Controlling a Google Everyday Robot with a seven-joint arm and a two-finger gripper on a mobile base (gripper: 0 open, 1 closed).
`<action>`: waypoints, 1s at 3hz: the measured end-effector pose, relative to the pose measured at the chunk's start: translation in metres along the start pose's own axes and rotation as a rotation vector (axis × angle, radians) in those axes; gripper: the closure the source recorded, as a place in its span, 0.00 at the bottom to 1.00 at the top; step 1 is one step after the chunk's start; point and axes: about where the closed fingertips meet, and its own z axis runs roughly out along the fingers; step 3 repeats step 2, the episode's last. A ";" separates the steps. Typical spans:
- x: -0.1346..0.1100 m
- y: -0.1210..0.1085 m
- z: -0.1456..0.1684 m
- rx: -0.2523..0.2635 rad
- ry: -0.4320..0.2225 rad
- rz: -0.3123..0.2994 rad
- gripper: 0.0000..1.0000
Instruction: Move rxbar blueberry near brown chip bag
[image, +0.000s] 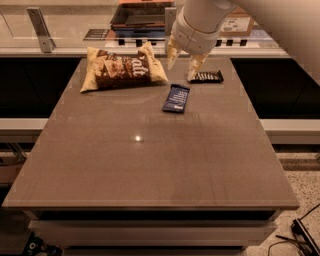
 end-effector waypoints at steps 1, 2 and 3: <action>-0.001 -0.001 0.001 0.000 -0.001 -0.002 0.00; -0.001 -0.001 0.001 0.000 -0.001 -0.002 0.00; -0.001 -0.001 0.001 0.000 -0.001 -0.002 0.00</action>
Offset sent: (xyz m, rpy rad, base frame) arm -0.0001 0.0007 -0.0005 -0.0003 0.0003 0.0012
